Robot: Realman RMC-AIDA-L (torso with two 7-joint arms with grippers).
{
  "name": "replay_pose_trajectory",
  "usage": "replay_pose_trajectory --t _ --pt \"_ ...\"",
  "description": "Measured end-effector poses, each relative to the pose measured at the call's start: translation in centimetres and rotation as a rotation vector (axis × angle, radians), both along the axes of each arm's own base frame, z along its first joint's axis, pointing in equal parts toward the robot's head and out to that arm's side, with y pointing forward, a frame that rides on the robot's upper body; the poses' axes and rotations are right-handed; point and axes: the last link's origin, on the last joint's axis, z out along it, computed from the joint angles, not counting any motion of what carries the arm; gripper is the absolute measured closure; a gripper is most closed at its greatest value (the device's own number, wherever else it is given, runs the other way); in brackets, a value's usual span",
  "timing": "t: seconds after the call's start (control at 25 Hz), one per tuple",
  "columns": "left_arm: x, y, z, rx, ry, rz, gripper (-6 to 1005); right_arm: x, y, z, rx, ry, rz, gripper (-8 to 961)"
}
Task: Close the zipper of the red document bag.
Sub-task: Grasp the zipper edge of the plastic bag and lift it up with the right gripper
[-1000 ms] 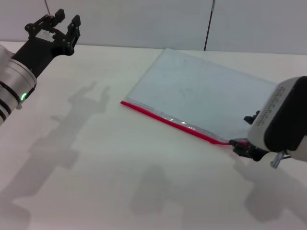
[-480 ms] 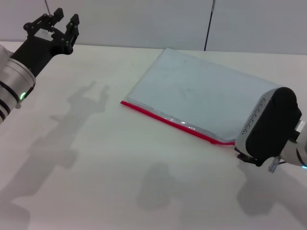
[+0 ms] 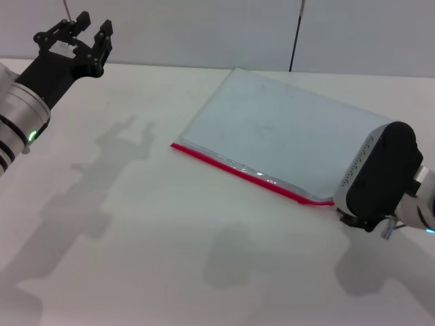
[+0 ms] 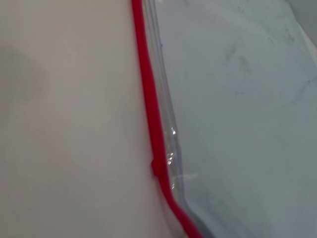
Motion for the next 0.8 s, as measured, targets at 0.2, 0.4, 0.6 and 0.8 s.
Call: replay_pose_trajectory --t 0.2,0.4,0.6,0.8 --pt "0.2 0.1 0.0 0.0 0.001 -0.004 602 -0.5 0.6 0.1 0.013 0.009 0.026 282" --pt "0.3 0.2 -0.1 -0.002 0.0 -0.005 602 -0.6 1.1 -0.1 0.011 0.001 0.036 283" --pt "0.3 0.2 -0.2 -0.003 -0.001 -0.006 602 -0.4 1.3 -0.3 0.006 -0.01 0.031 284" --pt "0.3 0.2 -0.2 -0.003 -0.002 -0.005 601 0.1 1.6 -0.2 0.004 -0.025 0.014 285"
